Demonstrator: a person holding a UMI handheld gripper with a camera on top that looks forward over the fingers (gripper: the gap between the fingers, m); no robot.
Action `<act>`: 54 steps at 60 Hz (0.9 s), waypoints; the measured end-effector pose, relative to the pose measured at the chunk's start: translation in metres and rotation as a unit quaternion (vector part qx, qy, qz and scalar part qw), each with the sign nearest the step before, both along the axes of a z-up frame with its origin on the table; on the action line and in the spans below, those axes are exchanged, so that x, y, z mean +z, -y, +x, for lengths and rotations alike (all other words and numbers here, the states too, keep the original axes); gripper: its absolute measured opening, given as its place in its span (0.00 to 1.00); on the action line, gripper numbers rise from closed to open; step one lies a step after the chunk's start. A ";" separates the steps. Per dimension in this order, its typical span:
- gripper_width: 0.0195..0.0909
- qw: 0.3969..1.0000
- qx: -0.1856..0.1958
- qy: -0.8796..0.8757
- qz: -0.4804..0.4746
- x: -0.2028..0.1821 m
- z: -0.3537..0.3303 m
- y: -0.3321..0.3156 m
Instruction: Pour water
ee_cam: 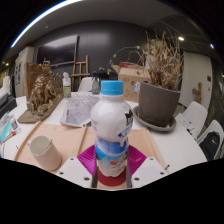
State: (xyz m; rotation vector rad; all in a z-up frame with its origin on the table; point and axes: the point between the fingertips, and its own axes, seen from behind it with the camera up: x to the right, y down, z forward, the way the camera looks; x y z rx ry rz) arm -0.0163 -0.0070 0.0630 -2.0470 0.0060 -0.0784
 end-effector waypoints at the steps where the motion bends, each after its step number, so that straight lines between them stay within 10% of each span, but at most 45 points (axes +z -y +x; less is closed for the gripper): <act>1: 0.26 1.000 -0.001 -0.002 -0.002 -0.003 0.000 0.001; 18: 0.47 0.999 -0.016 -0.033 0.000 -0.021 0.005 0.015; 25: 0.94 0.999 -0.029 -0.039 -0.020 -0.013 0.007 0.028; 54: 0.93 0.996 -0.064 0.053 -0.034 0.136 -0.076 0.214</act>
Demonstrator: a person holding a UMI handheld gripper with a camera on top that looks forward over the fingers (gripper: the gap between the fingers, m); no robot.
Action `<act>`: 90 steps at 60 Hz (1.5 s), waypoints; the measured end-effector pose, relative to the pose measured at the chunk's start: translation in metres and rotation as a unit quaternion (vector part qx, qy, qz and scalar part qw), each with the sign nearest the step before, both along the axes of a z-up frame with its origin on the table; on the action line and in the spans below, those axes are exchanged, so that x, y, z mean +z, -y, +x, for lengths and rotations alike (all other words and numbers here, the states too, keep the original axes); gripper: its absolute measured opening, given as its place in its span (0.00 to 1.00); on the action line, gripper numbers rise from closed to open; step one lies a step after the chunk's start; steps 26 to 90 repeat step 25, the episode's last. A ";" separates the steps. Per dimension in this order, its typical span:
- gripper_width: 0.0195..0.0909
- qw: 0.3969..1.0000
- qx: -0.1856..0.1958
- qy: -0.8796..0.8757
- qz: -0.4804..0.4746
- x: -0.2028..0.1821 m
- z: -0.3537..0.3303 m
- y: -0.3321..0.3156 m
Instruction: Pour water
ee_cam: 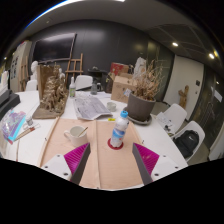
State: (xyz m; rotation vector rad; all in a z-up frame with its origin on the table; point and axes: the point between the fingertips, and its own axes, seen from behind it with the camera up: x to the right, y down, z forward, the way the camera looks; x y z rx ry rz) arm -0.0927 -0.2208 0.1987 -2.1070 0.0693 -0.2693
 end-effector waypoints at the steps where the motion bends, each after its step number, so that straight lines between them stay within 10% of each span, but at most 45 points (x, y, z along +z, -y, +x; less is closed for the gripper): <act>1: 0.93 1.000 -0.001 0.003 0.000 0.004 -0.002 0.007; 25: 0.92 1.000 -0.011 0.010 -0.013 0.023 -0.039 0.099; 90: 0.92 1.000 -0.011 0.010 -0.013 0.023 -0.039 0.099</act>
